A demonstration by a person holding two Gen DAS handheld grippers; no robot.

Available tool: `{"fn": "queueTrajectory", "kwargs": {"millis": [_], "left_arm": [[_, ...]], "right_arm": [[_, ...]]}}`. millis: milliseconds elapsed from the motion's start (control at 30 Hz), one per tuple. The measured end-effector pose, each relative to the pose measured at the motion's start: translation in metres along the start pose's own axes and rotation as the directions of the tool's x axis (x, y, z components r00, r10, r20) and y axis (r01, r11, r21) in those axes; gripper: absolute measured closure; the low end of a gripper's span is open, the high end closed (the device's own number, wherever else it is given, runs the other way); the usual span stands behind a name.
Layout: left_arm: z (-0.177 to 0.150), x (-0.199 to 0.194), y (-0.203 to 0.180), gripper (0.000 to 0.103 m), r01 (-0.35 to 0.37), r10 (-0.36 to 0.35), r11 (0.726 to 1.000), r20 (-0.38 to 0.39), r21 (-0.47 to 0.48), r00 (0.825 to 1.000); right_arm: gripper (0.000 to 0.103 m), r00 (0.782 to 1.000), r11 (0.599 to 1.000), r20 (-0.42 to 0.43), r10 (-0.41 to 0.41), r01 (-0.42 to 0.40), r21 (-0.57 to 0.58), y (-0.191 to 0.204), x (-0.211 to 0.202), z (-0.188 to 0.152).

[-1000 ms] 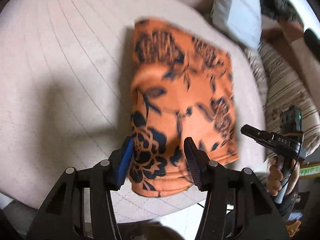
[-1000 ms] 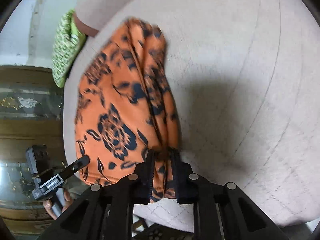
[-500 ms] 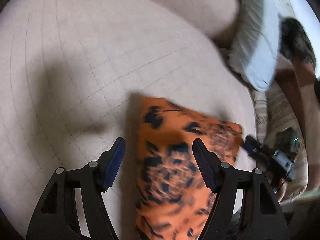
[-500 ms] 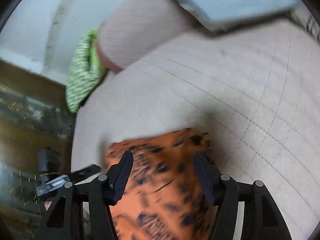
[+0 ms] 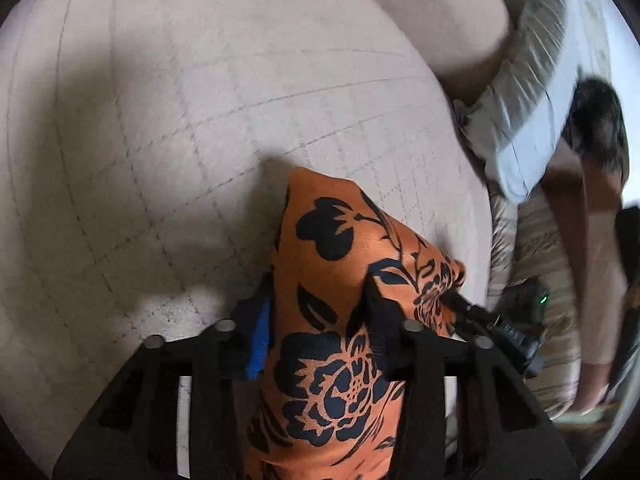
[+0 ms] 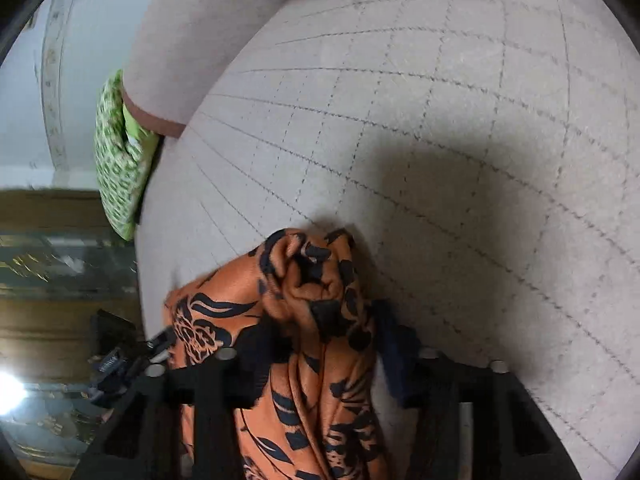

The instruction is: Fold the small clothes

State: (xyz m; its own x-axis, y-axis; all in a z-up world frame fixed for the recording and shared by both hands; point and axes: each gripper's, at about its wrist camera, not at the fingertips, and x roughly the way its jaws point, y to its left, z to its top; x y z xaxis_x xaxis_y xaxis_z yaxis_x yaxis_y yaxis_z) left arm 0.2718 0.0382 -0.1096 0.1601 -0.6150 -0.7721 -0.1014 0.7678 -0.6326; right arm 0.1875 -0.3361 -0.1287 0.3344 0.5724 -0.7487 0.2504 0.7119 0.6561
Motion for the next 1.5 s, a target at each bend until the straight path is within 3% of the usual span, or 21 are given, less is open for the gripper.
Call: {"fn": "queueTrajectory", "kwargs": {"millis": [67,200,300,367,433,500,600,733,800,900,967,1033,1067,1133,1200,1300,1400,1500], "left_arm": [[-0.002,-0.01,-0.008,0.075,0.044,-0.045,0.999,0.03,0.022,0.999],[0.001,-0.025,-0.018,0.075,0.118,-0.124,0.991,0.096,0.064,0.988],[0.012,-0.007,-0.001,0.072,0.061,-0.06,0.998,0.087,-0.016,0.994],[0.015,0.008,0.011,0.056,0.014,-0.011,0.999,0.064,-0.048,0.998],[0.013,0.005,0.015,0.047,-0.007,0.01,0.999,0.067,-0.038,0.998],[0.008,-0.005,0.015,0.046,-0.01,0.013,0.998,0.056,-0.057,0.998],[-0.004,-0.011,0.008,0.044,0.007,-0.006,1.0,0.037,-0.02,0.999],[-0.024,-0.006,0.004,0.044,-0.098,0.097,0.994,0.025,0.049,0.995],[-0.034,-0.001,0.004,0.043,-0.1,0.1,0.994,0.007,0.052,0.995],[-0.043,0.001,0.006,0.043,-0.088,0.088,0.995,0.019,0.041,0.996],[-0.042,0.007,0.005,0.05,-0.09,0.089,0.995,0.021,0.039,0.996],[-0.042,0.008,0.002,0.058,-0.076,0.076,0.997,0.022,0.021,0.997],[-0.043,0.005,-0.001,0.061,-0.071,0.07,0.997,0.031,0.025,0.997],[-0.044,0.003,-0.008,0.062,-0.082,0.08,0.996,0.047,0.046,0.996],[-0.045,0.007,-0.009,0.062,-0.12,0.117,0.991,0.047,0.062,0.992],[-0.038,0.016,-0.003,0.052,-0.133,0.133,0.99,0.007,0.052,0.991],[-0.038,0.012,-0.003,0.047,-0.127,0.129,0.989,-0.018,0.07,0.992],[-0.046,-0.002,-0.002,0.047,-0.134,0.133,0.989,0.007,0.06,0.991]], "right_arm": [[0.073,1.0,1.0,0.022,-0.006,0.006,-0.003,0.003,-0.005,0.0],[0.076,0.995,0.998,0.099,0.031,-0.025,-0.059,0.021,-0.03,-0.003],[0.075,0.992,0.995,0.086,0.093,-0.095,0.019,-0.001,-0.016,0.007],[0.072,0.988,0.987,0.085,0.128,-0.136,0.086,-0.014,-0.002,0.005],[0.068,0.988,0.987,0.086,0.127,-0.134,0.087,-0.011,-0.002,0.004],[0.065,0.99,0.992,0.088,0.106,-0.111,0.057,0.001,-0.012,0.003],[0.052,0.989,0.995,0.107,0.099,-0.102,0.014,0.016,-0.026,-0.003],[0.052,0.994,0.997,0.084,0.076,-0.077,0.001,0.017,-0.035,-0.026],[0.052,0.996,0.998,0.063,0.065,-0.065,0.0,0.017,-0.03,-0.038],[0.052,0.999,1.0,0.043,-0.028,0.028,-0.003,0.016,-0.013,-0.047],[0.058,1.0,1.0,0.021,-0.02,0.02,0.023,0.01,0.0,-0.048],[0.074,1.0,0.998,0.013,0.012,-0.013,0.057,0.007,0.003,-0.048],[0.077,1.0,0.999,0.011,0.004,-0.005,0.05,0.009,0.0,-0.047],[0.084,0.999,0.998,0.038,0.019,-0.021,0.062,0.01,-0.01,-0.045],[0.087,0.998,0.998,0.054,0.011,-0.014,0.058,0.012,-0.015,-0.045],[0.087,0.997,0.998,0.037,-0.07,0.069,0.015,0.013,0.004,-0.045],[0.086,0.997,0.998,0.036,-0.062,0.061,0.012,0.014,0.002,-0.044],[0.084,0.997,0.999,0.064,-0.05,0.05,-0.004,0.018,-0.014,-0.058]]}}
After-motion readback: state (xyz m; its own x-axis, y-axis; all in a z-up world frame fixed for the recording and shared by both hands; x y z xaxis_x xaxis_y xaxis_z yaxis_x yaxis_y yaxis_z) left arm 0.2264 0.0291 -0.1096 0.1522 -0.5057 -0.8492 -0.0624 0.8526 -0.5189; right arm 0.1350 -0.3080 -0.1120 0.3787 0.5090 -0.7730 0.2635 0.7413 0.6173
